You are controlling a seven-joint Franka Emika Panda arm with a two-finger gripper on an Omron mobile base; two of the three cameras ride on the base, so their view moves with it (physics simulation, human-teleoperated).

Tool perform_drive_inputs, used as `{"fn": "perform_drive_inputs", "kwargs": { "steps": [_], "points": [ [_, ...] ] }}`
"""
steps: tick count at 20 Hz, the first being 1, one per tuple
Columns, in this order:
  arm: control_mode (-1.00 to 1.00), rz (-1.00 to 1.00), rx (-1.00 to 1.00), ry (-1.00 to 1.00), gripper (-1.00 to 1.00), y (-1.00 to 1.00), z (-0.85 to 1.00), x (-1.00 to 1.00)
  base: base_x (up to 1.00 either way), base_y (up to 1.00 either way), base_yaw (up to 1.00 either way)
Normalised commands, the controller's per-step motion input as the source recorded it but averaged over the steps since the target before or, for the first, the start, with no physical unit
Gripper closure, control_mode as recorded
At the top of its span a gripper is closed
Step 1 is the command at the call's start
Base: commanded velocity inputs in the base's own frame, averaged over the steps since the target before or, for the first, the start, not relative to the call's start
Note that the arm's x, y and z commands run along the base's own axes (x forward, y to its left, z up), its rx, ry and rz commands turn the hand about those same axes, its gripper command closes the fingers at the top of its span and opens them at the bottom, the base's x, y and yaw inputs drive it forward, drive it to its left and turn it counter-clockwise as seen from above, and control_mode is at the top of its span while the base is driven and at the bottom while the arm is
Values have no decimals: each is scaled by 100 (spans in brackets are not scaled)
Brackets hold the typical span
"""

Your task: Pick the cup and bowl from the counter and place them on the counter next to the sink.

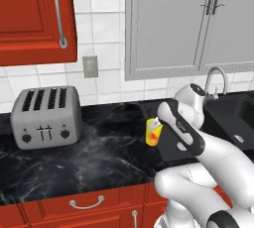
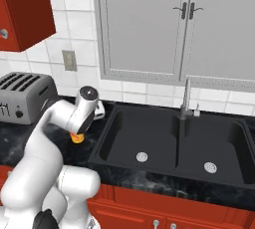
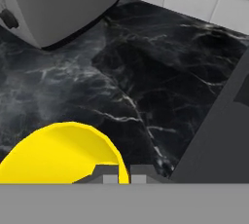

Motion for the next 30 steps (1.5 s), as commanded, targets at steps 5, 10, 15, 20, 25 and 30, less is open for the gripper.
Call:
{"fn": "perform_drive_inputs", "kwargs": {
  "steps": [5,10,15,20,25,30],
  "points": [
    [-100,0,0,0,100,0,-25,4,0,0,0],
    [-100,0,0,0,100,0,-17,0,0,0,0],
    [-100,0,0,0,100,0,-16,0,0,0,0],
    [-100,0,0,0,100,0,-20,0,0,0,0],
    [-100,0,0,0,100,0,-23,0,0,0,0],
    [-100,0,0,0,100,0,-25,0,0,0,0]
  ]
}}
